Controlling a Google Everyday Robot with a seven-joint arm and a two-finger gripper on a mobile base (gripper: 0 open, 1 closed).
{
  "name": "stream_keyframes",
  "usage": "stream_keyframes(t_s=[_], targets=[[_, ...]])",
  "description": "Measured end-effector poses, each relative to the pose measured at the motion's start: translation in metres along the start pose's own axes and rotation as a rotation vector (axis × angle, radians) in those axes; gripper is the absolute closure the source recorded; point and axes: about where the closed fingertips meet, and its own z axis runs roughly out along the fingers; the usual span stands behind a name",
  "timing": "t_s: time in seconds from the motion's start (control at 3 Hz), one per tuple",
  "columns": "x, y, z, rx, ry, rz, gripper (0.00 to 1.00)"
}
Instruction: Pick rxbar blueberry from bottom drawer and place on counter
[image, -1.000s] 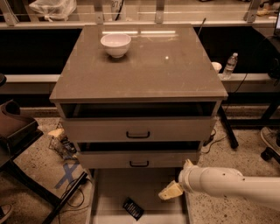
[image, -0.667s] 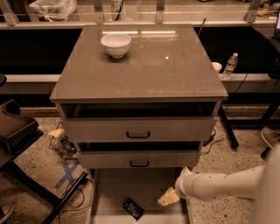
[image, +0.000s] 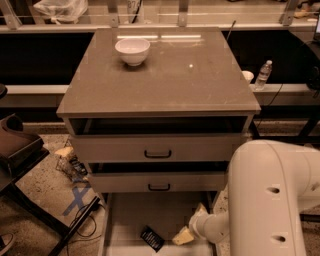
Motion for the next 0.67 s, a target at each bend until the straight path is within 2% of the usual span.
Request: stream_keyframes(t_s=[0.33, 0.67], targets=[[0.0255, 0.0184, 0.0233, -0.032, 0.023, 0.024, 0.00], [0.0260, 0.0191, 0.0229, -0.033, 0.024, 0.024, 0.00]])
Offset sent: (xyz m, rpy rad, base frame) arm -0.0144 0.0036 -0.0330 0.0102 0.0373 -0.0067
